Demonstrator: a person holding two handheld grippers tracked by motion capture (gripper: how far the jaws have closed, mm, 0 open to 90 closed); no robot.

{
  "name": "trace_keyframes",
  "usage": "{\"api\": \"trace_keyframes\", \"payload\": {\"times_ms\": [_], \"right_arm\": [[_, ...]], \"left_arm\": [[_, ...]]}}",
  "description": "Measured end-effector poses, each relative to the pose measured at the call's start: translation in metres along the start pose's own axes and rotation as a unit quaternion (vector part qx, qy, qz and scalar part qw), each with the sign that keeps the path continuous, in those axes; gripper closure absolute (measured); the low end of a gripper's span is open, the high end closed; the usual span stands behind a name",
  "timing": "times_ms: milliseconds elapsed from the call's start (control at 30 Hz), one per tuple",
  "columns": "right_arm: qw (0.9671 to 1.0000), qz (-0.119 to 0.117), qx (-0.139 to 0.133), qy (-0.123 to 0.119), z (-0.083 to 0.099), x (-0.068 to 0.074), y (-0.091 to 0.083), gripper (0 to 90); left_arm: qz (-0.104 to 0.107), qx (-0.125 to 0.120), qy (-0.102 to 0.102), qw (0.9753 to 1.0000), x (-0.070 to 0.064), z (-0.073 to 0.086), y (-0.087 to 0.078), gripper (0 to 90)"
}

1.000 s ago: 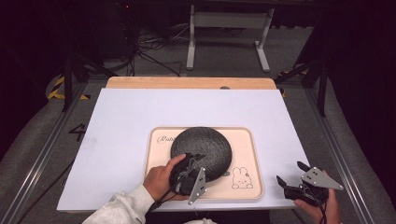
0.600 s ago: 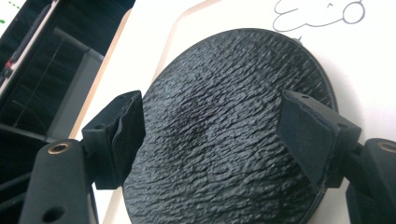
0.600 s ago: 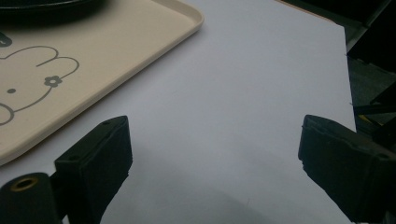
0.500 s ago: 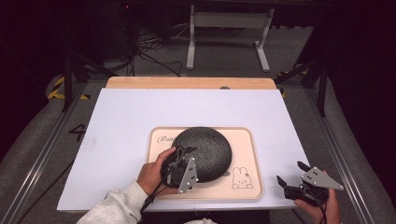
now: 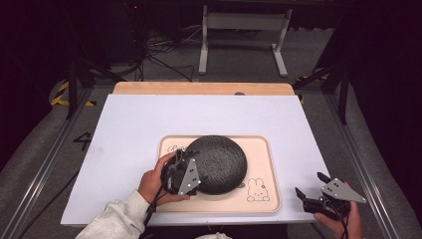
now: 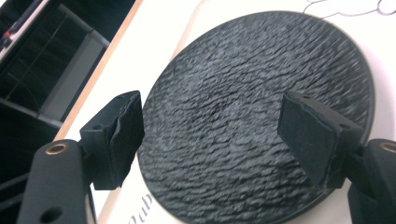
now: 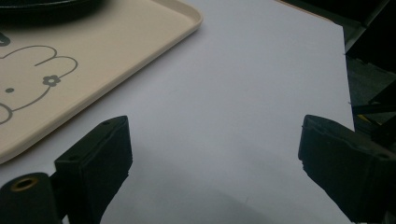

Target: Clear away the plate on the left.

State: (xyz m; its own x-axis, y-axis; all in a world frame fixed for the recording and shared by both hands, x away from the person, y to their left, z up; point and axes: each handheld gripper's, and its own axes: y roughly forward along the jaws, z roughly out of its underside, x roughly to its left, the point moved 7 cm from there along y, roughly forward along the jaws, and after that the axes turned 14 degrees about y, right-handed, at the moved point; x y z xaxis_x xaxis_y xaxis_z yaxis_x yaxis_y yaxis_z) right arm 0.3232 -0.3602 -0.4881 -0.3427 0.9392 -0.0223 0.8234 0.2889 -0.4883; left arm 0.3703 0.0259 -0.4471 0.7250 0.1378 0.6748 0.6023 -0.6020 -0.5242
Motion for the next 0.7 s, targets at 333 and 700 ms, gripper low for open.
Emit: {"api": "trace_keyframes", "payload": {"times_ms": [333, 700], "right_arm": [[1.0000, 0.000, 0.000, 0.001, 0.000, 0.000, 0.000, 10.5], [1.0000, 0.001, 0.001, 0.001, 0.000, 0.000, 0.000, 10.5]], "left_arm": [[-0.001, 0.017, -0.023, 0.9996, 0.007, 0.020, -0.006, 22.9], [-0.003, 0.040, -0.049, 0.9980, 0.012, 0.046, -0.012, 22.2]]}}
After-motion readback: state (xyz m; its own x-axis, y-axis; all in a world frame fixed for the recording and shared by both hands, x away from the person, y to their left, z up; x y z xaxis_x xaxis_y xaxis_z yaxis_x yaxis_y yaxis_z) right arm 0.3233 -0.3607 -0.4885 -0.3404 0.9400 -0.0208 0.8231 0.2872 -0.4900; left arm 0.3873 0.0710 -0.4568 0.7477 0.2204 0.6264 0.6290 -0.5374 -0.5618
